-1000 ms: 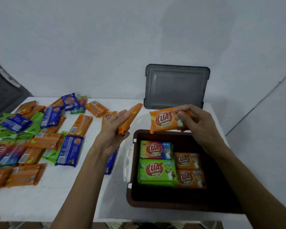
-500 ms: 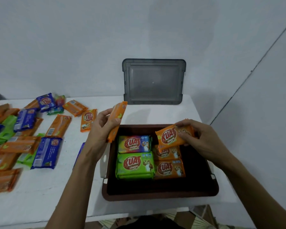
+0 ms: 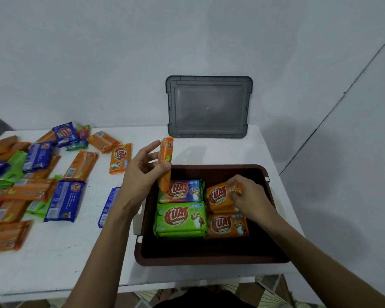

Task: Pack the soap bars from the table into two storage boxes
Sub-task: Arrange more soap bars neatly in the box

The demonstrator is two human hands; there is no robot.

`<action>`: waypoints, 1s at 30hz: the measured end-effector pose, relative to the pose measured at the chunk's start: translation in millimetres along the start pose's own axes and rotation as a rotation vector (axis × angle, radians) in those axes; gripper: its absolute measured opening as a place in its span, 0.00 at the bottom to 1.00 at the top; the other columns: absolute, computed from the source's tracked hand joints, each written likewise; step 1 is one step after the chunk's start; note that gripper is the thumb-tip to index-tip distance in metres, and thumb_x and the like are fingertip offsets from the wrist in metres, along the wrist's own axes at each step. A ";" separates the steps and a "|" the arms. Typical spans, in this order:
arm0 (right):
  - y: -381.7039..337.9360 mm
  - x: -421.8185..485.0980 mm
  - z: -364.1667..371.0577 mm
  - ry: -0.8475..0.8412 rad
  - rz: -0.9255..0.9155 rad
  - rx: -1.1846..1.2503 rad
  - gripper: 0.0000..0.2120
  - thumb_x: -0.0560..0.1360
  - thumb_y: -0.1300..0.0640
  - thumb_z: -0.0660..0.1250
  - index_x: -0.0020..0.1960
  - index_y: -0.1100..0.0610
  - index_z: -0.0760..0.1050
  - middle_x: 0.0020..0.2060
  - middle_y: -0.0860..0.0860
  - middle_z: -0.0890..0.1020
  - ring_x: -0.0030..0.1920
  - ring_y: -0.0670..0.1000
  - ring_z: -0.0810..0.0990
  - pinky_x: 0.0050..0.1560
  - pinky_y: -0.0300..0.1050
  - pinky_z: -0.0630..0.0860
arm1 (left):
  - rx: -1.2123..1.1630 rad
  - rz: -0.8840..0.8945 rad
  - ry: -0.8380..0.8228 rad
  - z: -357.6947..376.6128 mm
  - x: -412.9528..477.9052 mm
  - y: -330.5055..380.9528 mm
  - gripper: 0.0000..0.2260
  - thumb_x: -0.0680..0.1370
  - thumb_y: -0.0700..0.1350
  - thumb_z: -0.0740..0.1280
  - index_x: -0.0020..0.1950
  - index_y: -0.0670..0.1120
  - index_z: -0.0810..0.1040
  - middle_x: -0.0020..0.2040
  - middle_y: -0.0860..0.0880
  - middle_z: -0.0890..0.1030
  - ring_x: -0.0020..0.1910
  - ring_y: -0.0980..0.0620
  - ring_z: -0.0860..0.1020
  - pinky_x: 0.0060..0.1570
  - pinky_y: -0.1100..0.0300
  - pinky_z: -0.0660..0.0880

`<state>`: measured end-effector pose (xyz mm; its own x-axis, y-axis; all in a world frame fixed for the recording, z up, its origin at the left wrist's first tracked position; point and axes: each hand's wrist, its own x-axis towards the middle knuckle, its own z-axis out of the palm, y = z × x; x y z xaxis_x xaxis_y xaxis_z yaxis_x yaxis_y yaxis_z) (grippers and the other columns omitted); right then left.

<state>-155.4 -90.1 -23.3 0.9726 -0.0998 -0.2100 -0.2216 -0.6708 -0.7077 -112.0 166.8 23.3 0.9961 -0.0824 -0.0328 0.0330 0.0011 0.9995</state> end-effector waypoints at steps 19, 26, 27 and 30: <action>-9.0 -5.5 2.6 0.035 -0.046 -0.390 0.07 0.81 0.59 0.58 0.55 0.56 0.74 0.46 0.54 0.82 0.43 0.53 0.81 0.44 0.51 0.81 | -0.053 -0.001 -0.202 -1.9 -2.3 -1.7 0.27 0.68 0.36 0.74 0.64 0.51 0.73 0.52 0.47 0.80 0.53 0.43 0.82 0.53 0.43 0.79; -52.1 -23.4 -9.4 -0.081 -0.084 0.558 0.11 0.80 0.54 0.63 0.62 0.47 0.74 0.51 0.50 0.83 0.51 0.47 0.84 0.51 0.45 0.82 | -0.042 0.014 -0.326 2.5 -7.1 -0.2 0.24 0.68 0.34 0.75 0.56 0.52 0.70 0.62 0.49 0.78 0.60 0.45 0.78 0.52 0.48 0.80; -56.5 -24.6 -8.0 -0.142 -0.052 0.705 0.12 0.80 0.56 0.64 0.62 0.48 0.74 0.53 0.54 0.83 0.52 0.50 0.84 0.51 0.47 0.82 | -0.034 0.019 -0.338 3.4 -7.4 -0.6 0.24 0.68 0.34 0.75 0.55 0.53 0.69 0.62 0.49 0.77 0.60 0.45 0.78 0.52 0.49 0.80; -64.0 -25.2 -6.0 -0.169 -0.002 0.988 0.13 0.77 0.63 0.67 0.61 0.55 0.76 0.54 0.61 0.82 0.51 0.54 0.84 0.46 0.45 0.81 | 0.023 0.042 -0.367 4.4 -8.4 -0.1 0.23 0.68 0.36 0.75 0.54 0.55 0.68 0.61 0.50 0.77 0.59 0.46 0.78 0.52 0.49 0.80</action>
<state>-165.3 -49.0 31.3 0.9673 0.0574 -0.2472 -0.2537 0.2476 -0.9350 -120.7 163.1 23.6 0.9005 -0.4348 0.0078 -0.0135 -0.0099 0.9999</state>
